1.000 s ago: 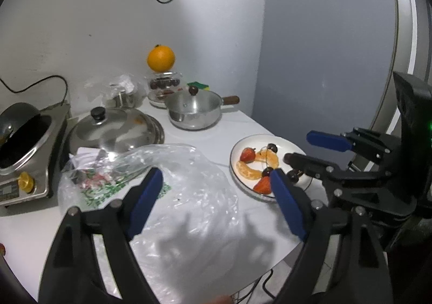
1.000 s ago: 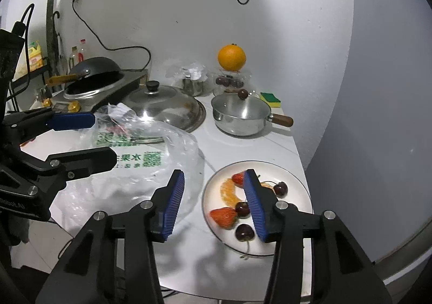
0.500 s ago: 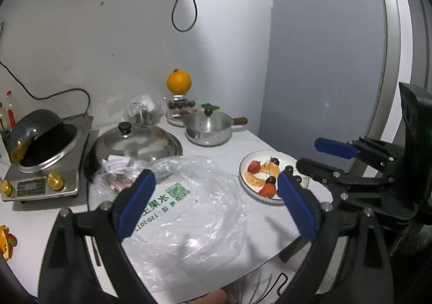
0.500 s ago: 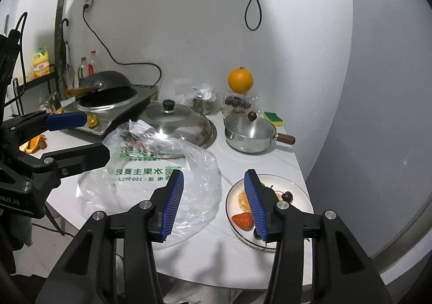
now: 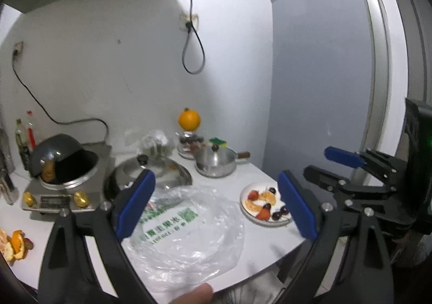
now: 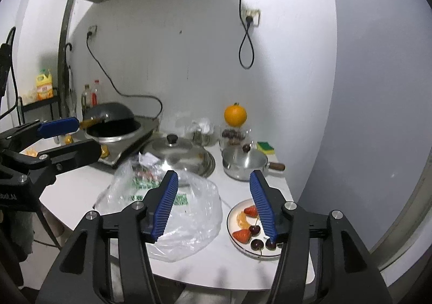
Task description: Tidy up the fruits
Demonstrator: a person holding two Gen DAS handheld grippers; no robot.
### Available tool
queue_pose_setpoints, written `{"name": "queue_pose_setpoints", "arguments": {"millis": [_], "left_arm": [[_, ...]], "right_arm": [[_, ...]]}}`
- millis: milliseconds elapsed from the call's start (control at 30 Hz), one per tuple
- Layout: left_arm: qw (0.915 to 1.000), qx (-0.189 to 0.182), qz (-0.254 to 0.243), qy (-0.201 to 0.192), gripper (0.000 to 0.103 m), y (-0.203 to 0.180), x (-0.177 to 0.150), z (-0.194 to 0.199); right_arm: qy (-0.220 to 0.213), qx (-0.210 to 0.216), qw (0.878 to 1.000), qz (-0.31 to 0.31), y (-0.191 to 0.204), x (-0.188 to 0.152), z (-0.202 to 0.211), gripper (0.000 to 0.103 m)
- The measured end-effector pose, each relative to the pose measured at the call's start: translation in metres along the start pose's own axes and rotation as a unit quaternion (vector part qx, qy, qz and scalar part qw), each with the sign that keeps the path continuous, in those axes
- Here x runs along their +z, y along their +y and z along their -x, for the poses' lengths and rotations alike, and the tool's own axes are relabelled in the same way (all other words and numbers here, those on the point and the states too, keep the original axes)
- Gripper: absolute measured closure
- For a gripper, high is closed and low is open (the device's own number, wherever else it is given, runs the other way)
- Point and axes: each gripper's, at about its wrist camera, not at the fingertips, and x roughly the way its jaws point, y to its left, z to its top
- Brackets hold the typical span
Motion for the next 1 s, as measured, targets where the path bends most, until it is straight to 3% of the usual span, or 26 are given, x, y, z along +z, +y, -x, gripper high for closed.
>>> {"name": "queue_pose_setpoints", "arguments": {"millis": [67,233,567,1000], "left_arm": [[0.9997,0.018,0.0,-0.015,0.001,0.0,0.004,0.015],[0.9981,0.03,0.002,-0.053,0.001,-0.001,0.012,0.051],[0.9962,0.049,0.005,-0.072,0.001,-0.004,0.018,0.083],[0.9957,0.046,0.005,-0.08,0.001,-0.007,0.021,0.09]], "right_arm": [[-0.01,-0.001,1.0,-0.002,0.0,0.003,0.009,0.044],[-0.039,-0.006,0.999,-0.01,0.002,0.01,0.034,0.041],[-0.078,-0.023,0.997,-0.016,0.007,0.019,0.069,0.04],[-0.088,-0.023,0.996,-0.013,0.01,0.022,0.077,0.04]]}}
